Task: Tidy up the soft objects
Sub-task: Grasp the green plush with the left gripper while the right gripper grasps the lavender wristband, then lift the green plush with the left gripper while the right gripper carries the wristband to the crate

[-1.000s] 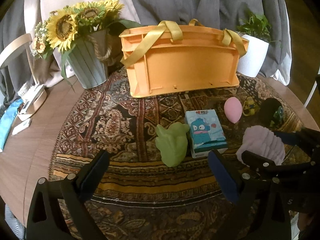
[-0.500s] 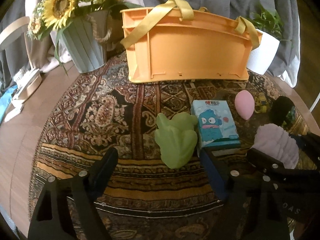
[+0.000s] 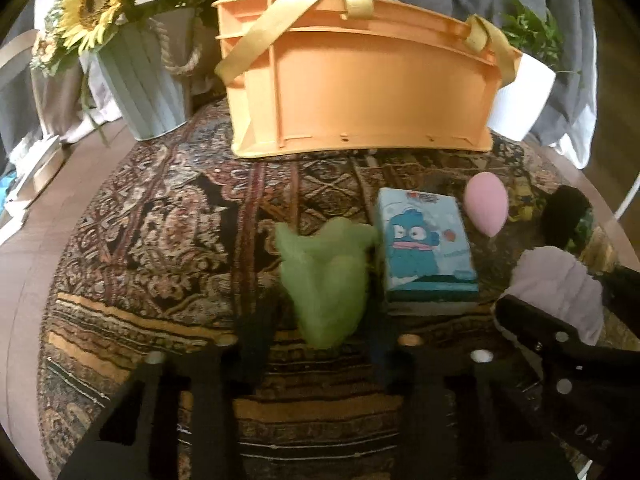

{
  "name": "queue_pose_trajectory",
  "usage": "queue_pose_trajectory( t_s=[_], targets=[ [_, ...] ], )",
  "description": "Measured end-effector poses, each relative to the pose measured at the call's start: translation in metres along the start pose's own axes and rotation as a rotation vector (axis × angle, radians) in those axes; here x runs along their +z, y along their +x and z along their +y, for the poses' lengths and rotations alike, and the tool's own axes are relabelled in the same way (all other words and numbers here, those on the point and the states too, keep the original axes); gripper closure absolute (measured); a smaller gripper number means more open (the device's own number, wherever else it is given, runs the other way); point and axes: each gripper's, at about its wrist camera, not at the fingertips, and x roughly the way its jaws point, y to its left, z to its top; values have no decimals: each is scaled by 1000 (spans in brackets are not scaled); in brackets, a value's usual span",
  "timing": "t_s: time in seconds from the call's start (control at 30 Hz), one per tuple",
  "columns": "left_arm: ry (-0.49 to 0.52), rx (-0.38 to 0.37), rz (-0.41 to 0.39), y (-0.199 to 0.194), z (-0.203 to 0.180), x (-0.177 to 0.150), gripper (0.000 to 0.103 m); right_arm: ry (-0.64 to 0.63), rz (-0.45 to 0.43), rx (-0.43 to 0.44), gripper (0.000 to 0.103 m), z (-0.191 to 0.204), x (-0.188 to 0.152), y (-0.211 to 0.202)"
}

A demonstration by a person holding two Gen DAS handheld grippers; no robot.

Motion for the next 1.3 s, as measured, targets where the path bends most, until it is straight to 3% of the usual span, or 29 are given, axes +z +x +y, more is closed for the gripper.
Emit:
queue_pose_trajectory(
  t_s=[0.27, 0.53, 0.6, 0.7, 0.77, 0.93, 1.3],
  targets=[
    [24, -5, 0, -6, -4, -2, 73, 13, -21, 21, 57, -3, 1, -11],
    [32, -1, -37, -25, -6, -2, 83, -2, -45, 34, 57, -2, 4, -22],
    [38, -10, -37, -22, -7, -4, 79, -10, -41, 33, 57, -1, 4, -22],
    [36, -9, -35, -19, -8, -6, 64, -16, -35, 38, 57, 0, 3, -21],
    [24, -23, -28, -18, -8, -6, 47, -19, -35, 37, 57, -1, 3, -21],
    [14, -15, -50, -21, -9, -6, 39, -14, -28, 39, 57, -4, 4, -19],
    [-28, 9, -101, -32, 0, -1, 40, -13, -38, 54, 57, -1, 10, -17]
  ],
)
